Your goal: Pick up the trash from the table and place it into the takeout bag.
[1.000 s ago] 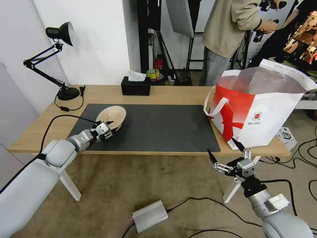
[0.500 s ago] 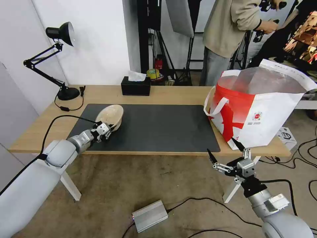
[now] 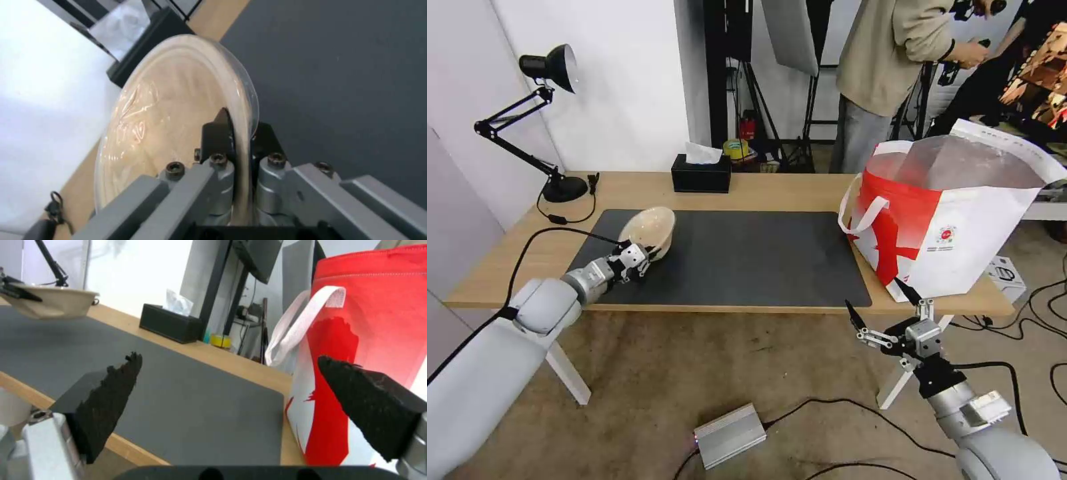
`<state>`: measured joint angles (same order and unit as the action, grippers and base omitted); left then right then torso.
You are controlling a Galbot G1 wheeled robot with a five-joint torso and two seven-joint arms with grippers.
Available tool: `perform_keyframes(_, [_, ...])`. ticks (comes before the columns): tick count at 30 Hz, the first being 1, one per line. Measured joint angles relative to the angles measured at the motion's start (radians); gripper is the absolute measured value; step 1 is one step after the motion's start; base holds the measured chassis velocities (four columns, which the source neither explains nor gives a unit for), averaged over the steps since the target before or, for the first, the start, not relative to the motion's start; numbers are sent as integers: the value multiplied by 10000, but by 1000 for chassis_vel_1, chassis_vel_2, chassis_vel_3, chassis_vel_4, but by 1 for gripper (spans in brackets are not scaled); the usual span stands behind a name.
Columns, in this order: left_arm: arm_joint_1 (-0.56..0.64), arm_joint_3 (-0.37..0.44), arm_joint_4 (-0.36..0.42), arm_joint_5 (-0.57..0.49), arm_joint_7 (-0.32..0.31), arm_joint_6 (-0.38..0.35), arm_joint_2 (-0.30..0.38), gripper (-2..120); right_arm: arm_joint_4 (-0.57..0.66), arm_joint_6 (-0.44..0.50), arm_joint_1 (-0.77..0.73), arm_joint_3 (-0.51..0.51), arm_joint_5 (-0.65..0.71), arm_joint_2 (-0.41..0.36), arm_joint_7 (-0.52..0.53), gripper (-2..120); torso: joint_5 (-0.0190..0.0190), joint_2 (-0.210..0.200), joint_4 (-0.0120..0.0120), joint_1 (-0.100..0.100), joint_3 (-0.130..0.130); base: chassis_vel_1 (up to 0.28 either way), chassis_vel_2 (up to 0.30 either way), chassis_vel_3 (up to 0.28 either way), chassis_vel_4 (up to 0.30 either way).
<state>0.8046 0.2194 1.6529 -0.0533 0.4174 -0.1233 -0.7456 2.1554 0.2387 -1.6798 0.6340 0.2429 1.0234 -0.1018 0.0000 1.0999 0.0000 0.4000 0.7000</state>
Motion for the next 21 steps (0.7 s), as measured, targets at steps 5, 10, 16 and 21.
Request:
perform_keyframes(5, [141, 230, 400, -127, 4, -21, 109, 1, 0, 0, 0, 0, 0, 0, 0, 100, 0, 0, 1, 0, 0, 0, 0, 0, 0])
perform_keyframes(10, [193, 337, 771, -336, -18, -32, 199, 1, 0, 0, 0, 0, 0, 0, 0, 100, 0, 0, 1, 0, 0, 0, 0, 0, 0])
perform_keyframes(16, [-38, 287, 1256, -627, -53, -38, 350, 1, 0, 0, 0, 0, 0, 0, 0, 100, 2, 1, 0, 0, 0, 0, 0, 0, 0])
perform_keyframes(21, [-475, 11, 1571, -848, -78, -71, 472, 1, 0, 0, 0, 0, 0, 0, 0, 100, 0, 0, 1, 0, 0, 0, 0, 0, 0])
